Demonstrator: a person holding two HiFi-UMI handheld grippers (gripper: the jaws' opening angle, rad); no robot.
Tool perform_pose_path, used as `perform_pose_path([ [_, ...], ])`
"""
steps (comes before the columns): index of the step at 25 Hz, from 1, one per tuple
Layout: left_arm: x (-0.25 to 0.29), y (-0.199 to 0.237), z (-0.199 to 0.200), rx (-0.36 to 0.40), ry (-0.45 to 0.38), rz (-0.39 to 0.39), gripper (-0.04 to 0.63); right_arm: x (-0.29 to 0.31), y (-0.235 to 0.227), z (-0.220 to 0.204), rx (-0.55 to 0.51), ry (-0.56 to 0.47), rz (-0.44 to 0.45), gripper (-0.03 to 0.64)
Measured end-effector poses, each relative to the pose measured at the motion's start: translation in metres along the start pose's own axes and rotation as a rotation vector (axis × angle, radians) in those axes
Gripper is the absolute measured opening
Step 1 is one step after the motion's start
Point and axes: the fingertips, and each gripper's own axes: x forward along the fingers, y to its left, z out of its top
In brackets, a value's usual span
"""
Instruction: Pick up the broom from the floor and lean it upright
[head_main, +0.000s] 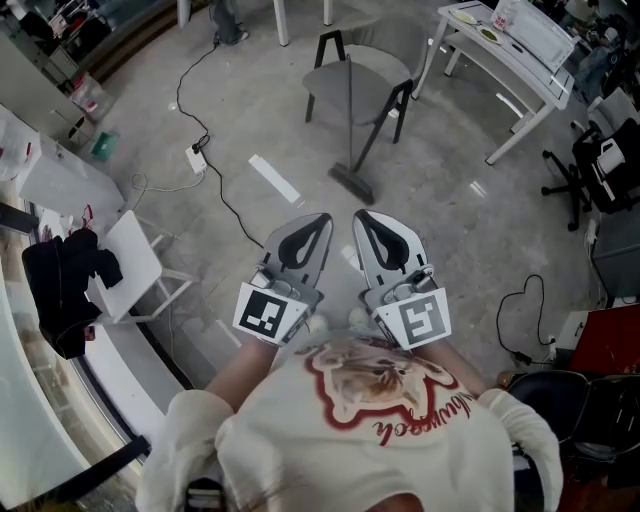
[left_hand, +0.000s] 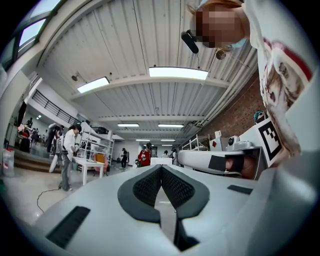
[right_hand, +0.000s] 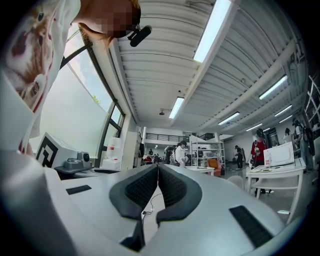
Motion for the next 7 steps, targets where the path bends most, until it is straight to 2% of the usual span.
perform_pose_path([
  [2, -0.0048, 0.0025, -0.0047, 0.007, 0.011, 0.002, 0.021, 0.0019, 0.0039, 0.0, 0.018, -0.008, -0.017, 0.028],
  [7, -0.0004, 0.0064, -0.0012, -0.002, -0.033, -0.005, 0.021, 0.0058, 0.0009, -0.0027, -0.005, -0.013, -0.007, 0.028],
])
